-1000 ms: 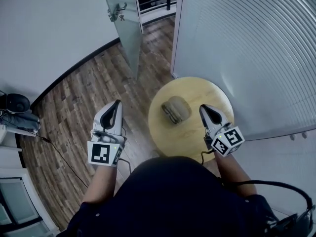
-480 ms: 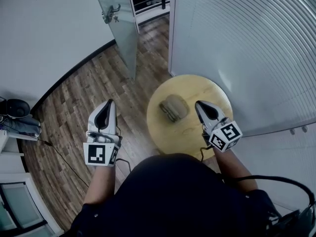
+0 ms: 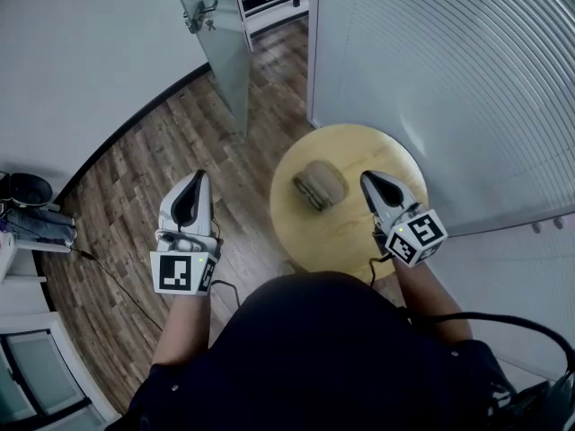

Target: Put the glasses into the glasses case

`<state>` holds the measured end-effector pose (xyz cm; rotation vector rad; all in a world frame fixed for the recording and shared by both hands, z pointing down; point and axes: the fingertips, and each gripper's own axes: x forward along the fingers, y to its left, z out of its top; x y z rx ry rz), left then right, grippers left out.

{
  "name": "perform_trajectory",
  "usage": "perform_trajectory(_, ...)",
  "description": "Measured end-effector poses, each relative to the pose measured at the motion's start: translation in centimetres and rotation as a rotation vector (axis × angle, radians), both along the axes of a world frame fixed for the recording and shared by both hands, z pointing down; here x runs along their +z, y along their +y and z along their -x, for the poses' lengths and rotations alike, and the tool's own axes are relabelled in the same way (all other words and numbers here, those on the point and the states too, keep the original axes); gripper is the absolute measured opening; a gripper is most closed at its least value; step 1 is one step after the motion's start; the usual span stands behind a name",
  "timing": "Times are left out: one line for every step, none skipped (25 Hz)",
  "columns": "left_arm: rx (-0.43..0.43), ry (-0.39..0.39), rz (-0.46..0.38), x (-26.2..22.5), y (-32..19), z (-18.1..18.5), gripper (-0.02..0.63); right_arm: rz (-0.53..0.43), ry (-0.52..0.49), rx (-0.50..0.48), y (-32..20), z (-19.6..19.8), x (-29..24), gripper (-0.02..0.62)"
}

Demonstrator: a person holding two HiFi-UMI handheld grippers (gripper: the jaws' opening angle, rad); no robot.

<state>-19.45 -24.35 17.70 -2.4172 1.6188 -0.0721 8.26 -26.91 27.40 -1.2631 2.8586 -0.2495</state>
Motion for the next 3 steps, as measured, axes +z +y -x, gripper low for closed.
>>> perform_trajectory(0.002, 0.000, -0.003, -0.07, -0.08, -0.10, 0.002, -0.003, 0.003, 0.001, -0.06, -0.10, -0.06, 0.009)
perform_trajectory(0.003, 0.000, -0.006, -0.11, -0.18, -0.20, 0.002, -0.006, 0.005, 0.002, -0.13, -0.19, -0.10, 0.009)
perform_trajectory(0.005, 0.000, -0.008, -0.13, -0.29, -0.30, 0.002, -0.010, 0.007, 0.002, -0.21, -0.28, -0.14, 0.009)
